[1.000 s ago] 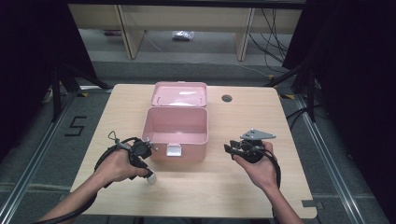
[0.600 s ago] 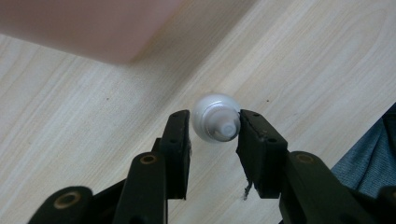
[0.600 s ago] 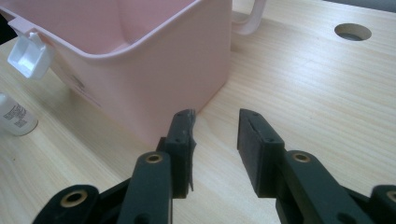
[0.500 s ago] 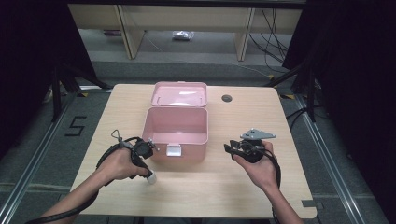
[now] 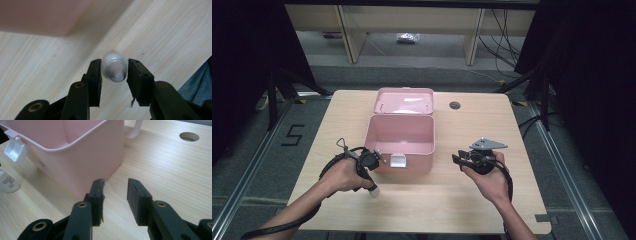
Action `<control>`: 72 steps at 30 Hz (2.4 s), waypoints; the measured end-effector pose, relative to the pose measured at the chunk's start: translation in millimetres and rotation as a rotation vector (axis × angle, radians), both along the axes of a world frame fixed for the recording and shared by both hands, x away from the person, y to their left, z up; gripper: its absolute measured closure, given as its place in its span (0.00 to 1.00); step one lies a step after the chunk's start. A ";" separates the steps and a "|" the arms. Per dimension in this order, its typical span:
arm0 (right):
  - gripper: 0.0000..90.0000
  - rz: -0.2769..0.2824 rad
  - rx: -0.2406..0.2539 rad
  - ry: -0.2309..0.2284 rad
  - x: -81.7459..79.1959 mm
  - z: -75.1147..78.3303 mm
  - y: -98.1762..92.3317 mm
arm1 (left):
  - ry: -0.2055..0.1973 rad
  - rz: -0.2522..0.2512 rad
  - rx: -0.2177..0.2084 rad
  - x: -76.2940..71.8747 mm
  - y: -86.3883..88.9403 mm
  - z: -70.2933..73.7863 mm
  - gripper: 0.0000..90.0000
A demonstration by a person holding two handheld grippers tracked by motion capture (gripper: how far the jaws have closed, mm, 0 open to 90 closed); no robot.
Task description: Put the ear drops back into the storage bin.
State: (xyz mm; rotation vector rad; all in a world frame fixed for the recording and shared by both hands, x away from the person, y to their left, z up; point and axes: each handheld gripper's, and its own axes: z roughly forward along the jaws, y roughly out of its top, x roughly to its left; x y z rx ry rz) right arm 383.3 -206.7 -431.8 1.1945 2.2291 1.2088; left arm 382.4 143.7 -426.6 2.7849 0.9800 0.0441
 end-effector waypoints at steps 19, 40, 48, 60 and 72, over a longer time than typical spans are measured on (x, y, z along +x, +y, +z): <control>0.74 0.000 0.009 -0.006 0.8 0.1 -0.4 | 0.000 -0.017 0.020 1.2 -5.4 1.8 0.71; 0.74 -0.008 0.039 0.012 -0.3 0.3 1.1 | 0.002 -0.031 0.032 2.1 -8.0 -0.1 0.78; 0.74 0.000 0.011 -0.010 0.9 2.3 -0.4 | 0.021 -0.039 0.049 2.5 -8.8 0.1 0.76; 0.74 -0.005 0.033 0.018 -0.7 1.8 1.0 | 0.017 -0.060 0.062 3.4 -9.2 0.4 0.78; 0.74 -0.008 0.016 -0.021 1.4 2.6 -1.4 | 0.018 -0.075 0.078 2.7 -9.5 2.3 0.79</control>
